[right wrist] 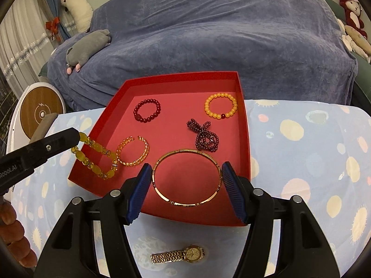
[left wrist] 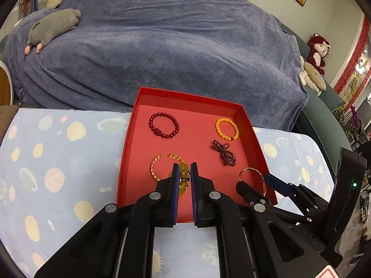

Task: Organize jewelry
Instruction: 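Carry the yellow bracelet and gold bangle into the red box and open both tools, then grasp the gold wristwatch with the left tool while the right tool grasps the black bead bracelet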

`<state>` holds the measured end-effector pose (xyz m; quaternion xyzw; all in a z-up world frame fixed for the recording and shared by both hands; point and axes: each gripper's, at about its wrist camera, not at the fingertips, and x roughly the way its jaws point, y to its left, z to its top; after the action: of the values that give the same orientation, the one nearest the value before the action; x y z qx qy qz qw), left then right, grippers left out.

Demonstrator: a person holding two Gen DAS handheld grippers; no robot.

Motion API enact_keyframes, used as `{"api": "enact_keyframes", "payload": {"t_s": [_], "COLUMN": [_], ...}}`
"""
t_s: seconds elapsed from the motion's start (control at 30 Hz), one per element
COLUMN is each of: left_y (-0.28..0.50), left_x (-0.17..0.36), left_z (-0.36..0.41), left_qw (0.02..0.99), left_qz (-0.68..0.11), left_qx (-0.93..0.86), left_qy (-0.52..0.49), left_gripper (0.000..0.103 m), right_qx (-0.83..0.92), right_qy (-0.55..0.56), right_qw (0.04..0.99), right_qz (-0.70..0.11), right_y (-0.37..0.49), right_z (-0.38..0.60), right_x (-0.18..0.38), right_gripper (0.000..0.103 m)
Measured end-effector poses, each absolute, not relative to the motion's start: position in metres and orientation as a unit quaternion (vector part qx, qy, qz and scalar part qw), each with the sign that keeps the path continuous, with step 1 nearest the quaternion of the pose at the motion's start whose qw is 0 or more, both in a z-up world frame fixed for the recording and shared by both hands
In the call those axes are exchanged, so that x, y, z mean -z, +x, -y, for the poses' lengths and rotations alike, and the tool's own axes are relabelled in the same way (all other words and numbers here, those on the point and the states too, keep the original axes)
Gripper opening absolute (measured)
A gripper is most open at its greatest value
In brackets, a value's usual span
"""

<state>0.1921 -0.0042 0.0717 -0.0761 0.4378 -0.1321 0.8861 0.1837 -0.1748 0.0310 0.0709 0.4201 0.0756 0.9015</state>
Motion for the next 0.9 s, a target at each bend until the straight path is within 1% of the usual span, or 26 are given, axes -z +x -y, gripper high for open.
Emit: {"api": "enact_keyframes", "payload": {"t_s": [0.1,0.2,0.23,0.27,0.33,0.63,0.9], "left_y": [0.195,0.194,0.193,0.192,0.188,0.153,0.095], "left_x": [-0.057,-0.053,-0.053,-0.054,-0.059,-0.073,-0.060], "left_z": [-0.002,-0.009,-0.010,-0.011,-0.015,-0.035,-0.052], "left_qw": [0.878,0.882,0.884,0.886,0.893,0.900,0.896], "left_qz": [-0.454,-0.450,-0.448,-0.445,-0.435,-0.423,-0.434], "left_qx": [0.122,0.109,0.105,0.101,0.092,0.090,0.071], "left_qy": [-0.087,-0.088,-0.083,-0.080,-0.076,-0.060,-0.062], "left_gripper": [0.008,0.012,0.016,0.027,0.037,0.038,0.038], "right_qx": [-0.079,-0.075,-0.073,-0.069,-0.064,-0.057,-0.042], "right_qy": [0.066,0.062,0.062,0.062,0.061,0.064,0.063], "right_qw": [0.897,0.897,0.898,0.900,0.903,0.913,0.917], "right_qz": [-0.431,-0.431,-0.429,-0.426,-0.420,-0.400,-0.393], "right_y": [0.186,0.184,0.183,0.181,0.177,0.136,0.074], "right_z": [0.173,0.174,0.175,0.176,0.178,0.193,0.207], "right_x": [-0.022,-0.022,-0.024,-0.026,-0.031,-0.060,-0.064], "right_gripper": [0.060,0.061,0.063,0.064,0.066,0.066,0.066]}}
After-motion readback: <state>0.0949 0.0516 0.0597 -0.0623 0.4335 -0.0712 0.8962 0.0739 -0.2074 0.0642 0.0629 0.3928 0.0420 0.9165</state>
